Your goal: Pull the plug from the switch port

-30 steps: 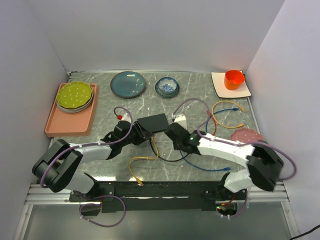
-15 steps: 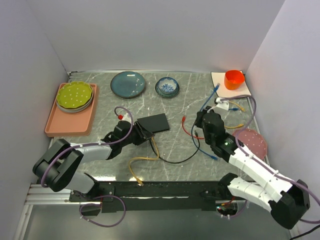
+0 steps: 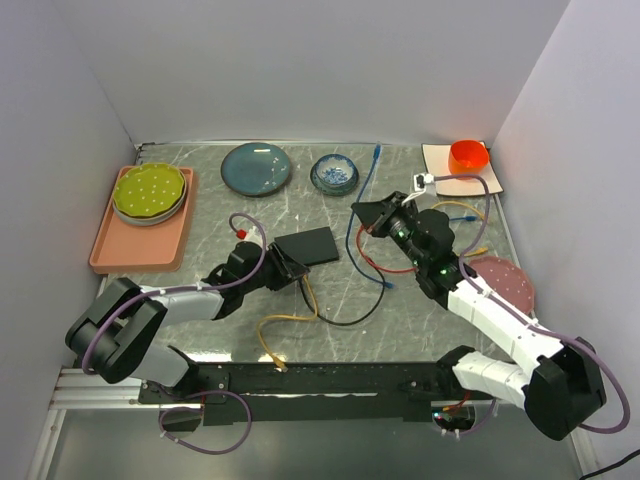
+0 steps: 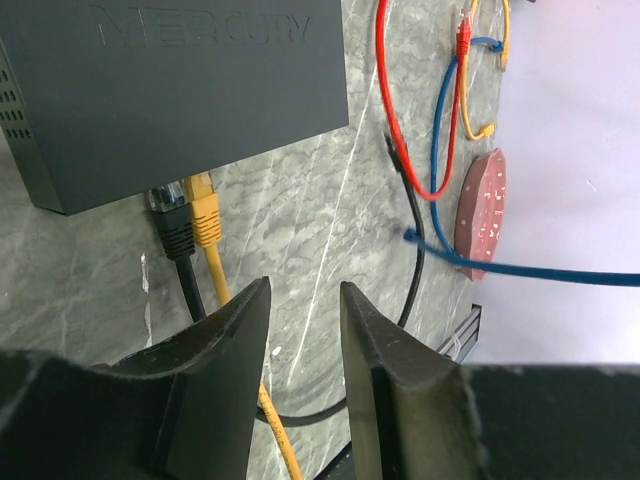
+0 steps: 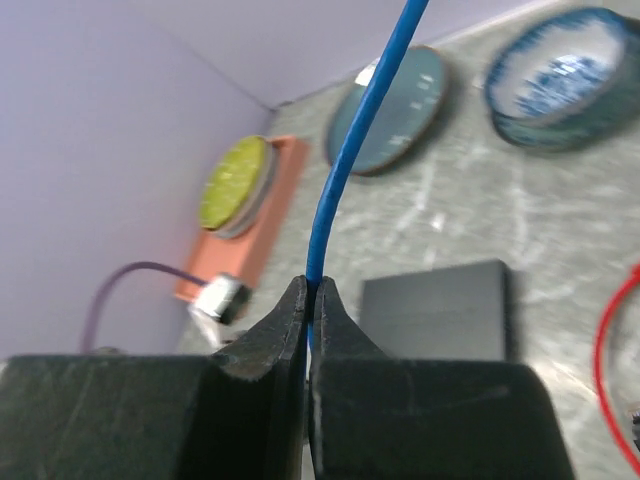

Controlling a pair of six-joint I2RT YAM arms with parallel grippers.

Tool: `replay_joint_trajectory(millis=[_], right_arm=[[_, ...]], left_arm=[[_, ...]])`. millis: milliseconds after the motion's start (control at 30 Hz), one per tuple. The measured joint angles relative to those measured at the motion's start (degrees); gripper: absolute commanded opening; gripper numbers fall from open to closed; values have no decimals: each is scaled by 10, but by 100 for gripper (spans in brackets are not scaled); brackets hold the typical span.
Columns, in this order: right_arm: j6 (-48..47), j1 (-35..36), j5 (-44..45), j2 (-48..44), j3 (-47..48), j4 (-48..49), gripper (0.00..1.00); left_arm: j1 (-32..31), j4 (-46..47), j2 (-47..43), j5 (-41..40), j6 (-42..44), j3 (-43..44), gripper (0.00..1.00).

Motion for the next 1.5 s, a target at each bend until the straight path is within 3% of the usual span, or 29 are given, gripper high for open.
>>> replay_joint_trajectory(millis=[400,533,633,867,1233,1267,1300,1400,1500], right_arm=[[53,-8,-153,24,78,84,0],[66,-13,-165,30,63,101,0],[36,-12,-107,14,55,50,0],[-27,-35,134,-9,116,-140,0],[35,-163,288,17,121,-315,0],[47,-170,297,28,125,-332,4],[60,-179,301,40,128,-347,27],[93,-227,281,68,123,-364,56],[103,-262,246,71,92,-356,63]], left_arm=[[0,27,7,6,-10,-16,40],[0,28,7,7,-10,-18,40],[0,29,7,6,-9,-22,40],[0,29,7,6,-10,-26,40],[0,25,7,4,-10,-26,40],[0,24,7,4,-10,-26,40],[0,24,7,4,-10,-26,39],[0,23,7,4,-10,-26,39],[0,20,7,4,-10,-26,40]])
